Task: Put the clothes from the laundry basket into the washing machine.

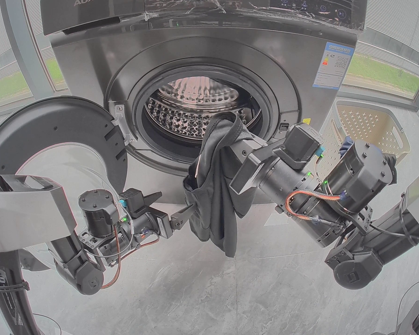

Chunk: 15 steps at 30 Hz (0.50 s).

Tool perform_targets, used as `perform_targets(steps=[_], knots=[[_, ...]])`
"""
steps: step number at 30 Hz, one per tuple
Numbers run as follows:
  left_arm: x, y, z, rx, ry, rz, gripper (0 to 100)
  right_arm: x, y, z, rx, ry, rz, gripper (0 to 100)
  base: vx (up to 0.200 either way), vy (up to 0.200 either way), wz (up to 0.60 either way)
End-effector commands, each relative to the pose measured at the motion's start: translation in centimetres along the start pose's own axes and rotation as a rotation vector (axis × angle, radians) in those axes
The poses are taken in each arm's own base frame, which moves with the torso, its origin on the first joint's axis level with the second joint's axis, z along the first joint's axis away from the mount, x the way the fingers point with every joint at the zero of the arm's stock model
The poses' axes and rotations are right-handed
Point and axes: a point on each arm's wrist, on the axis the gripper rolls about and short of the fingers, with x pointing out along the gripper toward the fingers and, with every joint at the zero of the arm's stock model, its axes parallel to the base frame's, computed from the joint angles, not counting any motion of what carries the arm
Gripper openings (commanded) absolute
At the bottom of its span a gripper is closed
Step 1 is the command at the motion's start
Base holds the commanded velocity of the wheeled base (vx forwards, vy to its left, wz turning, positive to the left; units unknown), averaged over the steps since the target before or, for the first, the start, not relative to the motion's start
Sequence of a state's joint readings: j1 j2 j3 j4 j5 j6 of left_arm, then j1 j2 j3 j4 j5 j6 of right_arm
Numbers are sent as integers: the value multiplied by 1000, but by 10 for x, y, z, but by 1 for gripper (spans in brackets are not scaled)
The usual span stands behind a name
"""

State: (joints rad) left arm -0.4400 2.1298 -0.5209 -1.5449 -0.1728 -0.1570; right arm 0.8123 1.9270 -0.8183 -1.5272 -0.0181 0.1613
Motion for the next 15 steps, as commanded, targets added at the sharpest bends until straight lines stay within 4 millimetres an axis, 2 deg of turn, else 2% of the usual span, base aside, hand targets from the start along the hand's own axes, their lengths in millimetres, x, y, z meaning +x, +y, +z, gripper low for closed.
perform_targets(steps=[1,9,15], knots=[[10,1,-10,-2,19,-21,100,0,1,-2,2,7,3,0,0,0,0],[9,-15,-15,3,50,-129,100,0,1,-4,2,11,3,0,0,0,0],[14,-15,-17,37,48,-161,100,-2,2,-5,4,19,3,0,0,0,0]])
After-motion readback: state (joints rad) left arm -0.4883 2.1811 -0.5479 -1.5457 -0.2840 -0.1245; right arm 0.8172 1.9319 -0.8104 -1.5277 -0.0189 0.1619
